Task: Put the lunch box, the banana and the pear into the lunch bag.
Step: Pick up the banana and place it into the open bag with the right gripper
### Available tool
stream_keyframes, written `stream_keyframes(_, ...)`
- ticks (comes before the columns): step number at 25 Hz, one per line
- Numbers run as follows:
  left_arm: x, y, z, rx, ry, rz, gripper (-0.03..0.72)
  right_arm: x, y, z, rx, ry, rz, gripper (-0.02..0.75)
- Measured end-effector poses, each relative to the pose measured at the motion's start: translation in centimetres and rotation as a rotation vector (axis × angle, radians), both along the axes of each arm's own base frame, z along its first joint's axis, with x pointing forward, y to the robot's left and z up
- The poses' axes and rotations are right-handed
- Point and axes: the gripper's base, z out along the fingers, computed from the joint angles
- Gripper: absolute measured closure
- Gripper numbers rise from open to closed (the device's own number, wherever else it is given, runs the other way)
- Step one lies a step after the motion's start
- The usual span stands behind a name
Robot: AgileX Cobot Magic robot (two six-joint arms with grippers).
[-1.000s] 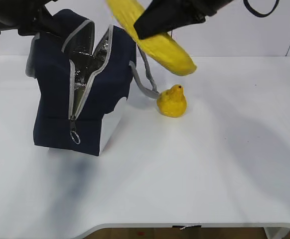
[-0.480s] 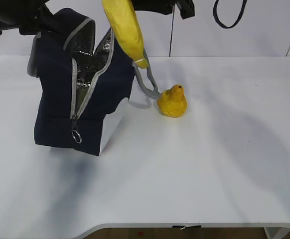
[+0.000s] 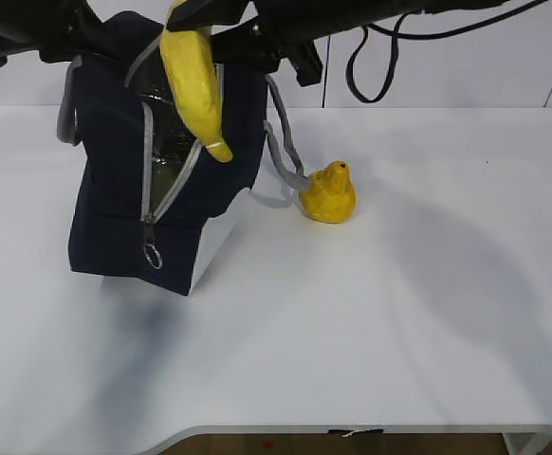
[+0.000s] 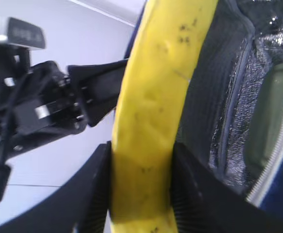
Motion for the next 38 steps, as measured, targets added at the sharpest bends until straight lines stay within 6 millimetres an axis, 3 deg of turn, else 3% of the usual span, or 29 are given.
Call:
stream_keyframes(8, 0.0, 0.0, 0.1, -0.016, -0.002, 0.007, 0.694, 1.9, 1.3, -3.2, 0.033, 0.078, -0.057, 0.441)
stream_keyframes(14, 0.1, -0.1, 0.1, -0.018, -0.006, 0.005, 0.694, 3.0, 1.8, -4.2, 0.134, 0.146, -0.09, 0.441)
stream_keyframes(17, 0.1, -0.1, 0.1, -0.016, -0.01, 0.004, 0.694, 3.1, 2.1, -3.6, 0.161, 0.135, -0.07, 0.441)
stream_keyframes(23, 0.1, 0.0, 0.2, -0.015, -0.018, 0.007, 0.694, 3.4, 2.4, -0.4, 0.21, 0.049, -0.041, 0.441)
stream_keyframes(38, 0.1, 0.0, 0.2, -0.012, -0.022, 0.006, 0.694, 3.1, 1.9, -3.0, -0.157, -0.036, 0.042, 0.441)
